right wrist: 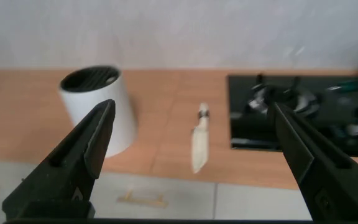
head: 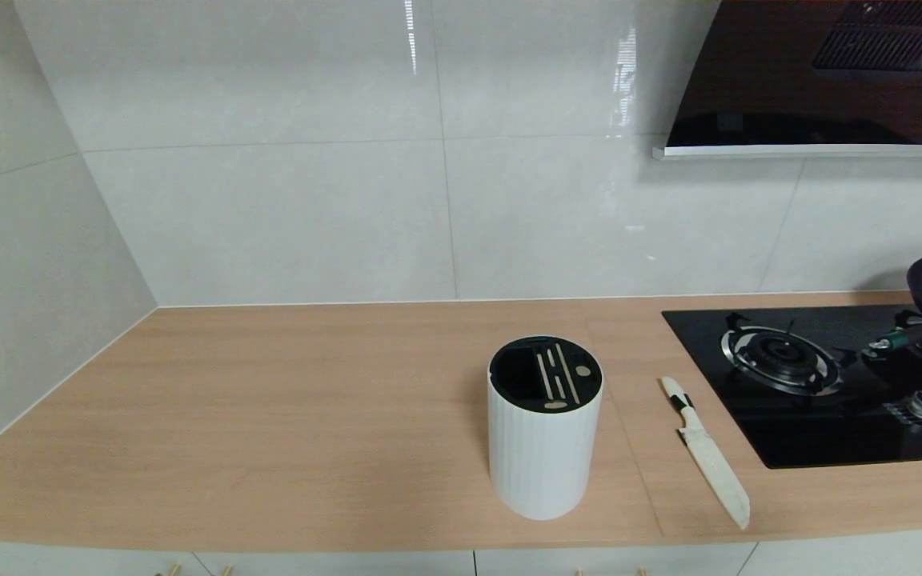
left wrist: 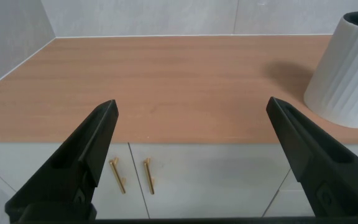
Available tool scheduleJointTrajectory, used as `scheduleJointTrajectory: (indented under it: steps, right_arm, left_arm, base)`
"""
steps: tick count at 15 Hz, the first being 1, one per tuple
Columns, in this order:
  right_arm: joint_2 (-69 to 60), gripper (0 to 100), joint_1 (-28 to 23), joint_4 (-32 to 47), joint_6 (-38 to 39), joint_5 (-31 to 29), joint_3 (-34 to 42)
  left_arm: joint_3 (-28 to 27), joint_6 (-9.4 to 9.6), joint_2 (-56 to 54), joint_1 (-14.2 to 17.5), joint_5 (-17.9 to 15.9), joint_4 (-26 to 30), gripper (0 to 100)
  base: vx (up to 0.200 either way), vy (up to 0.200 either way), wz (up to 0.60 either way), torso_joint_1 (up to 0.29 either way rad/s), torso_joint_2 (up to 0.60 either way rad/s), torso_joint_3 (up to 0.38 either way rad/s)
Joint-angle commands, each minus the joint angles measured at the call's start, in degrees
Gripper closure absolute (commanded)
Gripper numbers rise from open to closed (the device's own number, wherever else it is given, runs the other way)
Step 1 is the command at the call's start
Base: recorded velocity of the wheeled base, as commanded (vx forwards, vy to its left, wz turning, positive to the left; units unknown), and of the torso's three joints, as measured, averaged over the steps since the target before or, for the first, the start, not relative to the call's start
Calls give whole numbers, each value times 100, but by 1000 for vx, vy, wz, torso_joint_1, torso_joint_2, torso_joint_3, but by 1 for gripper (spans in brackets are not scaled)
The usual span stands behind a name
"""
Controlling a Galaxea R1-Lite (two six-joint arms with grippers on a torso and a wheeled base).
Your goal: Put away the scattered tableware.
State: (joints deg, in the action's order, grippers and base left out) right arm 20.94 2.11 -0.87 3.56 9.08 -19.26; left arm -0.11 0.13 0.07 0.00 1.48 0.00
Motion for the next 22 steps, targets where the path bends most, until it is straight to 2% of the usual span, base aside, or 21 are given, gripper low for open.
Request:
scheduleJointTrajectory:
  steps: [1, 3, 6, 10, 13, 16, 22]
  right_arm:
    - [2766, 0, 141, -28, 13, 437, -1080]
    - [4128, 0, 290, -168, -13, 401, -1590]
    - [6211, 0, 431, -810, -189, -267, -2152]
    - [8083, 0, 721, -2049, -338, -1198, -2345]
    - [9261, 0, 721, -2603, -356, -1453, -2337]
    - [10202, 0, 721, -3702, -444, -1576, -2328]
    - [10755, 0, 712, -3869, -479, -1673, -2389]
  left_arm:
    - [-7, 4, 1, 0, 2, 9, 0]
    - [2, 4, 1, 0, 2, 0, 0]
    - [-7, 4, 1, 0, 2, 0, 0]
    - [2, 4, 1, 0, 2, 0, 0]
    - [2, 4, 1, 0, 2, 0, 0]
    - [2, 4, 1, 0, 2, 9, 0]
    - [2, 4, 1, 0, 2, 9, 0]
  base:
    - [0, 0, 0, 0, 0, 0]
    - [0, 0, 0, 0, 0, 0]
    - [0, 0, 0, 0, 0, 0]
    - [0, 0, 0, 0, 0, 0]
    - [0, 0, 0, 0, 0, 0]
    - [0, 0, 0, 0, 0, 0]
    - [0, 0, 0, 0, 0, 0]
